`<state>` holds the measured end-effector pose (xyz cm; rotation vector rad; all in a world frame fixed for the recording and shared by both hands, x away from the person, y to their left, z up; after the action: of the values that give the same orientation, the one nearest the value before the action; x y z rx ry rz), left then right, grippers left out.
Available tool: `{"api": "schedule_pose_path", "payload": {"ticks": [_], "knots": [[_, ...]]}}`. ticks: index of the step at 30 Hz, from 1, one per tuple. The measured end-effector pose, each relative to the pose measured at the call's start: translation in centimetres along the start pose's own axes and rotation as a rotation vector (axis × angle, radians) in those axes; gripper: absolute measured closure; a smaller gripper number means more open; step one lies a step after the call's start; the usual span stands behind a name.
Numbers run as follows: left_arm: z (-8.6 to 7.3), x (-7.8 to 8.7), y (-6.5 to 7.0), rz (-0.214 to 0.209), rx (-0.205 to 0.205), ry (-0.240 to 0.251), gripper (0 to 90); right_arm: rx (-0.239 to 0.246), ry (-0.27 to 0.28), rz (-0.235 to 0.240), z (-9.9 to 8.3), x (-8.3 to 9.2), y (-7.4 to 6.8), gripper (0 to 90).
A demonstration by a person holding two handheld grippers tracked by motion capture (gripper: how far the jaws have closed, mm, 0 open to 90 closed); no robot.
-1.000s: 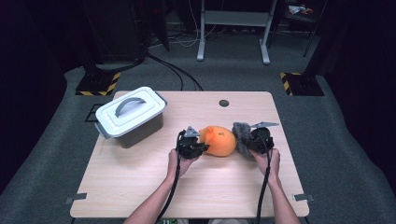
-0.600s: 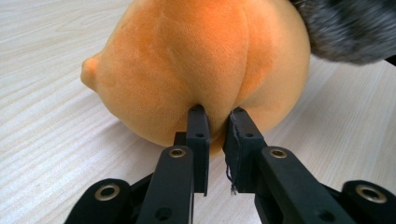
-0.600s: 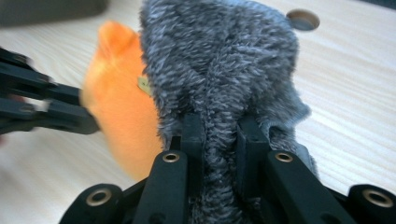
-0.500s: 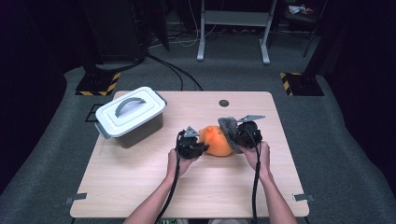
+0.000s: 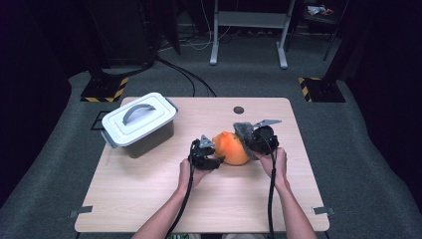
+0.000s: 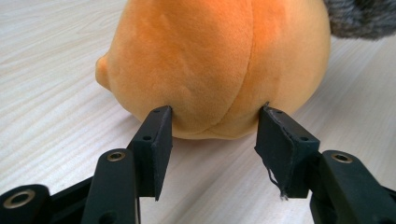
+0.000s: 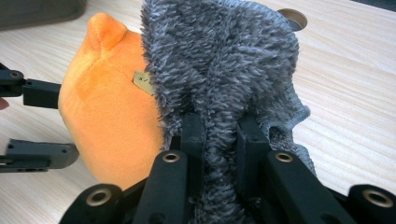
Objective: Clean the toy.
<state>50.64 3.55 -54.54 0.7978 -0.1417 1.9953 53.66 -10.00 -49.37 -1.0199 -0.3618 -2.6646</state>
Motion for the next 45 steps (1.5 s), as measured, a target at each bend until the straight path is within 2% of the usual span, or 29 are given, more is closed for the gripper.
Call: {"api": "schedule_pose_path", "payload": {"ticks": [2,5,8,9,11,12,13,20,22,23,25,30,31,33,37,38,40,41,43,45], "knots": [[0.0,-0.2,-0.1,0.013,-0.015,-0.013,48.6,-0.003,0.003,0.004,0.0,0.0,-0.1,76.5],[0.0,-0.4,-0.1,0.017,-0.028,-0.016,58.1,-0.014,0.008,0.002,0.1,-0.1,-0.2,76.4],[0.0,-0.5,-0.1,0.013,-0.017,-0.009,72.0,-0.022,0.01,0.014,0.1,0.0,-0.2,76.4],[0.0,-0.5,0.0,0.0,-0.003,-0.007,76.2,-0.025,0.01,0.01,0.1,0.1,-0.2,76.4],[-0.1,-0.5,0.1,0.004,-0.005,-0.013,79.5,-0.009,0.03,0.02,0.2,0.2,0.0,76.3],[-0.1,-0.5,0.2,-0.004,-0.003,-0.01,80.4,-0.028,0.025,0.026,0.1,0.4,-0.1,76.3],[-0.1,-0.4,0.2,-0.01,0.002,-0.006,81.1,-0.02,0.032,0.029,0.1,0.5,0.1,76.3],[0.2,0.1,0.5,-0.048,0.044,0.021,82.6,-0.055,0.048,0.038,-0.1,1.3,0.5,76.3],[0.3,0.3,0.7,-0.065,0.067,0.036,82.6,-0.039,0.056,0.043,0.1,1.7,0.4,76.3],[0.3,0.4,0.7,-0.06,0.067,0.038,82.5,-0.037,0.062,0.039,0.2,1.9,0.4,76.3],[0.5,0.4,1.0,-0.078,0.079,0.046,82.6,-0.034,0.071,0.041,0.4,2.4,0.2,76.3],[1.0,0.9,1.5,-0.077,0.082,0.044,82.5,-0.032,0.094,0.051,1.0,3.3,-0.2,76.2],[1.0,0.9,1.6,-0.088,0.083,0.038,82.5,-0.035,0.101,0.057,1.1,3.6,-0.3,76.2],[1.1,1.0,1.8,-0.083,0.078,0.032,82.4,-0.033,0.115,0.073,1.5,4.2,-0.6,76.3],[1.3,0.9,2.3,-0.102,0.082,0.042,82.4,-0.02,0.137,0.097,2.4,5.0,-1.8,76.2],[1.3,0.8,2.5,-0.12,0.091,0.049,82.3,-0.016,0.132,0.104,2.4,5.0,-2.1,76.1],[1.4,0.6,2.5,-0.102,0.077,0.048,82.2,-0.003,0.123,0.109,2.4,4.4,-2.8,76.0],[1.3,0.6,2.5,-0.11,0.081,0.043,82.2,0.004,0.114,0.106,2.3,4.0,-3.1,75.9],[1.2,0.5,2.3,-0.1,0.079,0.041,82.2,0.013,0.103,0.105,2.0,3.3,-3.7,75.9],[1.1,0.4,2.1,-0.103,0.094,0.042,82.1,0.041,0.102,0.07,1.9,2.7,-3.7,76.0]]}}
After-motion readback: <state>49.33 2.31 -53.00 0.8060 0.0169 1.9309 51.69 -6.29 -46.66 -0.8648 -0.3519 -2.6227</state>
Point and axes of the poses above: each handheld gripper's, and its own axes: x roughly backward along the jaws, z roughly out of its top, y roughly to its right, the point moved 10 cm from there along -x, roughly forward along the jaws, and after that the axes turned 14 degrees about -z, right-handed, at the moved point
